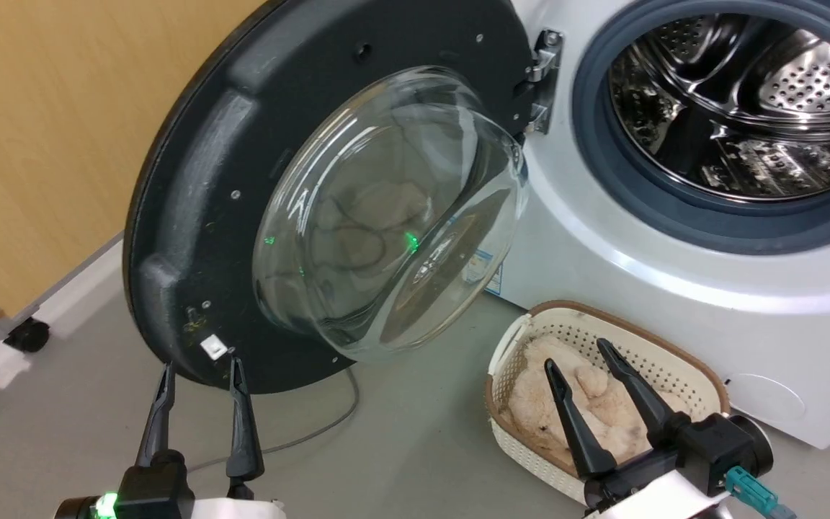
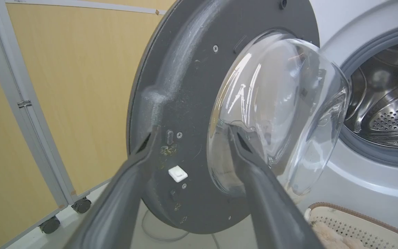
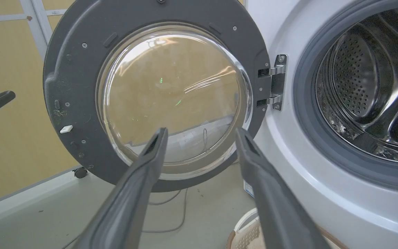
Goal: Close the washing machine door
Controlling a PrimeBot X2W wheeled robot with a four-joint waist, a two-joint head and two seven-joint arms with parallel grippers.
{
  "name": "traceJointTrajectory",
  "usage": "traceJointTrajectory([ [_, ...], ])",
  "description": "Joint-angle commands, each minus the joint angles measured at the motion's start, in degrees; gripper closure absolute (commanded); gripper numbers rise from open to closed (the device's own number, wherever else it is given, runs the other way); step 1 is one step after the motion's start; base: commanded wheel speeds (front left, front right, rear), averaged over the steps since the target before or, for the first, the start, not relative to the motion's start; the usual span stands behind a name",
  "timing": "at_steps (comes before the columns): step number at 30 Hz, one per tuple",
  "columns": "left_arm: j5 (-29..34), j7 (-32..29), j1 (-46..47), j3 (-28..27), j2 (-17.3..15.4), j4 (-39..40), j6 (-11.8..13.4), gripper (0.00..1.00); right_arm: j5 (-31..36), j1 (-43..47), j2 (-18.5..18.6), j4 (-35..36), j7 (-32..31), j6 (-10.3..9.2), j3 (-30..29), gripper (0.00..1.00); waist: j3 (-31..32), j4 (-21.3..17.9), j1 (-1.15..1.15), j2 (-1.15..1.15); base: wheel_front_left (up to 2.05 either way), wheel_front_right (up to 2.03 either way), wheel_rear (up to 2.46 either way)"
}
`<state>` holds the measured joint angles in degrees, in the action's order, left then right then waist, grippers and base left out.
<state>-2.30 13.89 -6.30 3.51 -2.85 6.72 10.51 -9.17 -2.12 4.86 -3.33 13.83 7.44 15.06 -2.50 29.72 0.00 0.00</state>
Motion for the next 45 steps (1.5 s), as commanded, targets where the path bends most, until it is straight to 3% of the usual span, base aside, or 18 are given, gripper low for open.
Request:
traceJointTrajectory([
  [1,-0.3,0.6,-1.1,0.3,0.0,0.4,0.5,0.00,-0.6,-1.1,0.5,-0.2,0.7,0.04,0.5,0.00,0.0,0.6,0.00,0.00,0.00,0.00,0.00],
  [17,-1.0,1.1,-1.2,0.6,0.0,0.8,0.4,0.00,-1.0,-1.2,0.7,-0.3,1.2,0.05,1.0,0.00,0.0,1.5,0.00,0.00,0.00,0.00,0.00],
  [19,-2.0,1.1,-0.8,0.1,0.0,2.2,0.1,1.00,-0.9,-1.3,0.7,-0.2,1.2,0.05,1.0,0.00,-0.2,1.6,0.00,0.00,0.00,0.00,0.00],
  [26,-3.4,1.1,1.8,-4.6,0.0,8.4,-1.0,1.00,-0.6,-1.0,1.2,0.5,1.2,0.05,0.1,0.00,-1.4,1.6,0.00,0.00,0.00,0.00,0.00],
  [32,-6.0,1.1,8.1,-11.9,-3.3,9.3,-7.0,1.00,0.1,-0.2,2.0,1.5,1.2,0.05,-1.3,0.00,-3.3,1.6,0.00,0.00,0.00,0.00,0.00],
  [36,-12.0,1.1,14.2,-17.8,-6.9,2.3,-12.0,1.00,0.7,0.5,2.3,2.6,1.2,0.05,-3.0,0.00,-4.5,1.6,0.00,0.00,0.00,0.00,0.00],
  [37,-16.2,0.8,18.2,-20.2,-8.5,-2.5,-13.6,1.00,1.0,1.0,2.5,3.1,1.2,0.05,-3.4,0.00,-5.0,1.6,0.00,0.00,0.00,0.00,0.00],
  [45,-31.0,-8.0,31.2,-24.9,-14.4,-20.7,-16.7,1.00,1.9,2.2,2.6,4.9,1.2,0.05,-4.9,0.00,-6.8,0.8,0.00,0.00,0.00,0.00,0.00],
])
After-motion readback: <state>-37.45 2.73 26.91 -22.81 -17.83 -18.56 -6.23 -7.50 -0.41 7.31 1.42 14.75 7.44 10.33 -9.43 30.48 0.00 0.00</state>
